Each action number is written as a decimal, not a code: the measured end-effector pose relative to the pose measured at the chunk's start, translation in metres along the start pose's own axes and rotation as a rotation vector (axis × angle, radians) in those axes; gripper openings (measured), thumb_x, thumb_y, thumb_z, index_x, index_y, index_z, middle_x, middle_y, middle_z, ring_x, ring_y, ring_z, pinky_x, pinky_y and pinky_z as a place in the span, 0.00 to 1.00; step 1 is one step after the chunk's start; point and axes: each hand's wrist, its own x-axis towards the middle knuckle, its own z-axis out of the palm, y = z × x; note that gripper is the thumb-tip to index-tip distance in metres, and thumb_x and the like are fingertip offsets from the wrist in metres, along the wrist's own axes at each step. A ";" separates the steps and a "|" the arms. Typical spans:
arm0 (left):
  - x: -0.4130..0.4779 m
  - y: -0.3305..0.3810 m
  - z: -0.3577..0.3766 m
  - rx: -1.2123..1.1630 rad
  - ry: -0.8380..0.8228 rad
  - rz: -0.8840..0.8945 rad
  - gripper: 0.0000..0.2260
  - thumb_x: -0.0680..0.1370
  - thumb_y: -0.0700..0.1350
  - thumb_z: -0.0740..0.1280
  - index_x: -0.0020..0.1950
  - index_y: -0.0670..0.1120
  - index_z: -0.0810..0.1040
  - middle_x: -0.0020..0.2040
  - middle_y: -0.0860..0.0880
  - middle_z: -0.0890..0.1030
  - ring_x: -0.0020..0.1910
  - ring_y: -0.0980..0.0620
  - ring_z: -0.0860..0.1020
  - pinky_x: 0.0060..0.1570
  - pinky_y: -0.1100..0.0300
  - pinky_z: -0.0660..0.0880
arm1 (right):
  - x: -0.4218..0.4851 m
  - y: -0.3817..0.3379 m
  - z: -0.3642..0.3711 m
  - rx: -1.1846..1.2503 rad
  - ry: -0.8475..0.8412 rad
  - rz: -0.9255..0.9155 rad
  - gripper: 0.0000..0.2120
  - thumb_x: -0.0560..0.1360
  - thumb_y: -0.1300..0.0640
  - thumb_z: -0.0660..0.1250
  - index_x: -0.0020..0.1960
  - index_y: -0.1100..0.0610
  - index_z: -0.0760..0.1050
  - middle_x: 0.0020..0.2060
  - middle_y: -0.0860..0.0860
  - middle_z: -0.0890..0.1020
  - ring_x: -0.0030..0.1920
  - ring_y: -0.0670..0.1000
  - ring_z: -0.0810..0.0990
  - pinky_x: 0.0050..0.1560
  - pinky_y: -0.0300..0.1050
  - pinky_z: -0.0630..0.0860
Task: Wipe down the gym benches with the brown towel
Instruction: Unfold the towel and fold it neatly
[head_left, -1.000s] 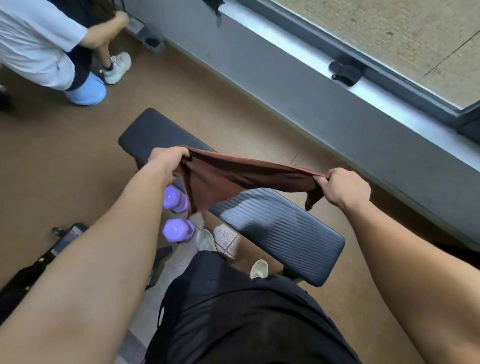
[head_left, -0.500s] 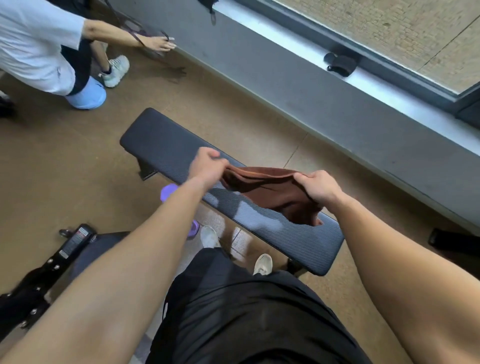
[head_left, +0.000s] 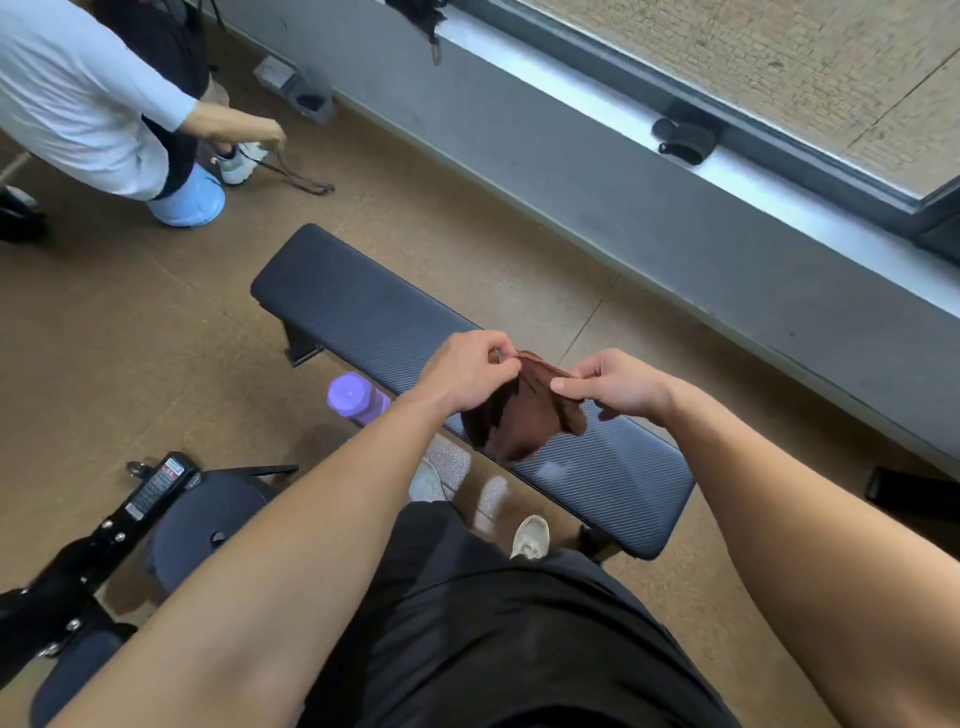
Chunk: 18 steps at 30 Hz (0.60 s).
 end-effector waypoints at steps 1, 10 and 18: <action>0.000 0.000 -0.001 0.000 0.009 0.007 0.05 0.74 0.55 0.67 0.39 0.57 0.77 0.36 0.55 0.79 0.41 0.50 0.78 0.42 0.56 0.73 | 0.000 0.002 0.000 -0.084 0.011 0.016 0.16 0.78 0.47 0.69 0.36 0.56 0.78 0.32 0.52 0.82 0.34 0.46 0.73 0.33 0.39 0.69; 0.002 -0.013 -0.010 -0.213 0.105 -0.146 0.03 0.77 0.48 0.69 0.44 0.53 0.81 0.46 0.54 0.83 0.50 0.54 0.80 0.53 0.58 0.74 | 0.002 0.005 0.002 -0.264 0.194 -0.049 0.06 0.73 0.53 0.76 0.41 0.54 0.81 0.43 0.44 0.83 0.44 0.43 0.78 0.51 0.43 0.73; -0.006 -0.004 -0.008 -0.740 0.134 -0.254 0.12 0.76 0.40 0.73 0.58 0.46 0.77 0.43 0.47 0.82 0.35 0.52 0.78 0.42 0.58 0.76 | 0.007 -0.030 0.029 0.526 0.303 -0.020 0.09 0.77 0.62 0.72 0.52 0.68 0.80 0.28 0.51 0.78 0.24 0.46 0.73 0.25 0.38 0.70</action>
